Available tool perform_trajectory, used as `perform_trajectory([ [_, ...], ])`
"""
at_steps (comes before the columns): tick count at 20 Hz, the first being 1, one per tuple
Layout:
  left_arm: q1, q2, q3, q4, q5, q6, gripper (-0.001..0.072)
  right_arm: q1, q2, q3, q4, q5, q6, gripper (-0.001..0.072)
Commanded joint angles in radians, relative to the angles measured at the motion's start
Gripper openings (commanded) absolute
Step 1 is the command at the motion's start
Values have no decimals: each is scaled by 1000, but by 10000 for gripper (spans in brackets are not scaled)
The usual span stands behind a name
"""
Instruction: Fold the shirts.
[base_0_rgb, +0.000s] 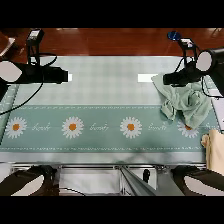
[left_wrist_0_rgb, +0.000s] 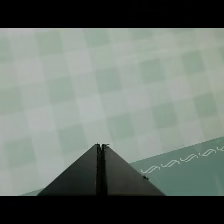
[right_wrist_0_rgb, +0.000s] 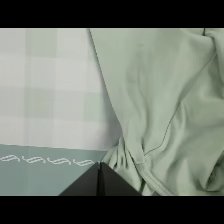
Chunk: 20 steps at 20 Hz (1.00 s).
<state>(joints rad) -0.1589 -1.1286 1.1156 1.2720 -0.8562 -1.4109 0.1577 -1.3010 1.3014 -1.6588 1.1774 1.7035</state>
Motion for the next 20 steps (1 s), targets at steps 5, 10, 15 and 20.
perform_trajectory([
  [5, 1, -1, 0, 0, 0, 0, 18, 1, -1, 1, 0, 0, 0, 21],
  [10, 1, -1, 0, 0, 0, 0, 19, 1, -1, 1, 0, 0, 0, 21],
  [15, 1, -1, 0, 0, 0, 0, 19, 1, -1, 1, 0, -27, 1, 21],
  [20, 1, -1, -3, 0, 112, 0, 18, 1, -1, 1, -129, -176, 0, 23],
])
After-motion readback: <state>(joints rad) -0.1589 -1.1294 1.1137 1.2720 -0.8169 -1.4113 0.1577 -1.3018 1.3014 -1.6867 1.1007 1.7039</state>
